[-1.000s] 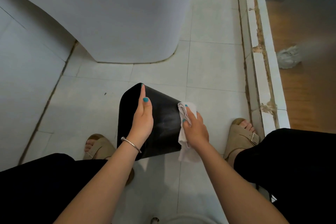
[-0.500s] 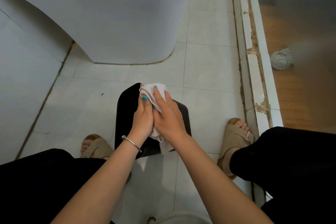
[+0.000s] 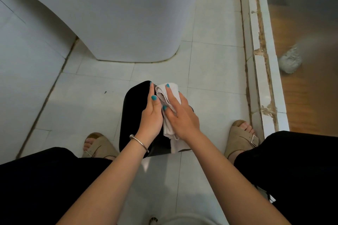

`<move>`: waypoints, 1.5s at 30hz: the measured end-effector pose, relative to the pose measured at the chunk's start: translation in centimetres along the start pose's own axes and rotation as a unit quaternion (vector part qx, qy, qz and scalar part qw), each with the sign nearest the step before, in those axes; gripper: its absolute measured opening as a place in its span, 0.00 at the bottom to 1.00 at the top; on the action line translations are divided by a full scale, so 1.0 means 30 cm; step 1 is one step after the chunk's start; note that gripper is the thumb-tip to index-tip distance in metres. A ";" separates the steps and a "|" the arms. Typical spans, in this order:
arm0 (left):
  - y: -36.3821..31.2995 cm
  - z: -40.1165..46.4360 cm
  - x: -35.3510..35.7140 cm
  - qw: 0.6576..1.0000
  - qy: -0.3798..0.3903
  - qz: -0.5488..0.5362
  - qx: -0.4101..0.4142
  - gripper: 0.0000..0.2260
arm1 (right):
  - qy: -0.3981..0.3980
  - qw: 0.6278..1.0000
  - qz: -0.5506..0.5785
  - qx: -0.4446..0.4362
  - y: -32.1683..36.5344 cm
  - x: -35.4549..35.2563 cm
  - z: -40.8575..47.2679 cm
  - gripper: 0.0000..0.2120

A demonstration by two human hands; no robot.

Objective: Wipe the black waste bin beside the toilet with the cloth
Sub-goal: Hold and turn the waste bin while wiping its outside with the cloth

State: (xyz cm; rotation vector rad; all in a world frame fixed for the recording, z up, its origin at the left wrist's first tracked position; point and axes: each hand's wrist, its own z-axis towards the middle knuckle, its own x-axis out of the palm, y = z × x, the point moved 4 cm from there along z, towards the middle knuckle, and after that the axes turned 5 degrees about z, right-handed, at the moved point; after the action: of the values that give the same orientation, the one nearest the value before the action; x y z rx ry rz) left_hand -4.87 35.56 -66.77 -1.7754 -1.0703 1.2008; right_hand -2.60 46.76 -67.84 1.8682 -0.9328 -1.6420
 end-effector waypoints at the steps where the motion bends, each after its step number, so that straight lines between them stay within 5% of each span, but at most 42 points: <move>1: 0.002 0.001 -0.002 1.000 0.000 -0.004 0.002 0.27 | 0.010 1.000 -0.001 -0.002 0.001 0.000 0.004 0.27; 22: 0.000 0.012 -0.027 1.000 0.012 0.007 0.019 0.27 | -0.031 0.999 0.025 0.011 -0.020 0.038 0.017 0.26; 37: 0.035 0.029 -0.006 0.999 -0.003 0.033 0.029 0.22 | -0.015 0.977 0.050 0.209 -0.331 0.031 0.073 0.22; 45: 0.049 0.023 -0.030 0.999 -0.016 0.038 0.012 0.22 | -0.028 0.997 0.066 0.020 -0.064 0.029 0.085 0.24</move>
State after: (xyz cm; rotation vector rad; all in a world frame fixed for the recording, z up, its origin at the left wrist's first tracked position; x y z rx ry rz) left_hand -5.38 34.26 -67.98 -1.7973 -1.0101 1.2858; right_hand -4.72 47.57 -70.23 1.7538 -1.0965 -1.6141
